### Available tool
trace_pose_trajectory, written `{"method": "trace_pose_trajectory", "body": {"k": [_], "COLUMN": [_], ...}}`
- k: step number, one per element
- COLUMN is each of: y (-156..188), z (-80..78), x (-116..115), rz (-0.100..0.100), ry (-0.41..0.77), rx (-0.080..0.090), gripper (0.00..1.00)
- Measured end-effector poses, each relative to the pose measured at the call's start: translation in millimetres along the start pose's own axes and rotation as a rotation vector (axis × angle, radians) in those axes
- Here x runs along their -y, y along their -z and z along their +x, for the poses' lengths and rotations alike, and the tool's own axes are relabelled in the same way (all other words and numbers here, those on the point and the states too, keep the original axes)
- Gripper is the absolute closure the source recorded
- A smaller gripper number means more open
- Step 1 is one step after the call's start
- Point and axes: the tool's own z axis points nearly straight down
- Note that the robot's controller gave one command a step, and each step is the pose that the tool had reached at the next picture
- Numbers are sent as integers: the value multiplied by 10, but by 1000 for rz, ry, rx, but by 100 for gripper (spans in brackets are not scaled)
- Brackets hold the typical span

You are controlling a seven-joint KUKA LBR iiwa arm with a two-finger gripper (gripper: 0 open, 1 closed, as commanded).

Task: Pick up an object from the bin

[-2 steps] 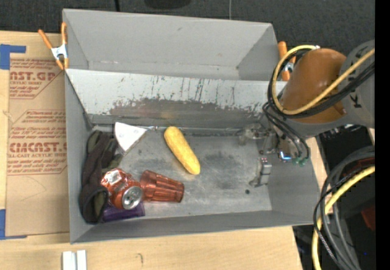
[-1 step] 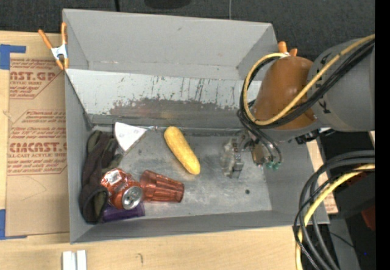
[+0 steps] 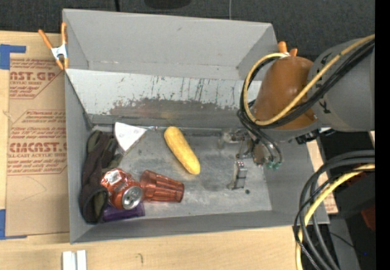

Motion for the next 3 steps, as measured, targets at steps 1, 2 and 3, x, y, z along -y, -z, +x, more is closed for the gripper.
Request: {"method": "trace_pose_trajectory", "body": {"k": [1, 2, 3], "y": [0, -166, -361], "z": [0, 101, 285], "x": [1, -362, -847], "rz": [0, 2, -1], "ry": [0, 80, 110], "rx": [0, 2, 1], "gripper": [0, 0, 0]}}
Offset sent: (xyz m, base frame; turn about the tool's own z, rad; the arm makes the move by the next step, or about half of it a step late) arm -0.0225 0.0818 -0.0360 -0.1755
